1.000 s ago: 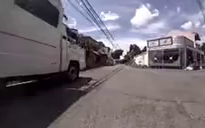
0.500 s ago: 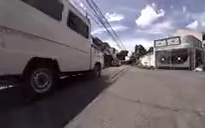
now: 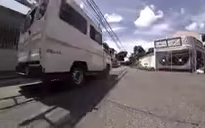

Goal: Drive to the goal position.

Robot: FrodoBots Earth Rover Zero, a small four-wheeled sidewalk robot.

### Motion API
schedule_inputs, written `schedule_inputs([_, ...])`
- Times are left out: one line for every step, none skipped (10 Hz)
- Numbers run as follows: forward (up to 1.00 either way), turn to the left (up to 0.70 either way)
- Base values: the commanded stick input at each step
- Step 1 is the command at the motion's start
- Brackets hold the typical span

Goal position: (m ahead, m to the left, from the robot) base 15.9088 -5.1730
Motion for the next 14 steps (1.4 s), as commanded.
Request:
schedule_inputs([0.7,-0.23])
schedule_inputs([0.7,-0.23])
schedule_inputs([0.7,-0.23])
schedule_inputs([0.7,-0.23])
schedule_inputs([0.7,-0.23])
schedule_inputs([0.7,-0.23])
schedule_inputs([0.7,-0.23])
schedule_inputs([0.7,-0.23])
schedule_inputs([0.7,-0.23])
schedule_inputs([0.7,-0.23])
schedule_inputs([0.7,-0.23])
schedule_inputs([0.7,-0.08])
schedule_inputs([0.7,0.12])
schedule_inputs([0.7,0.12])
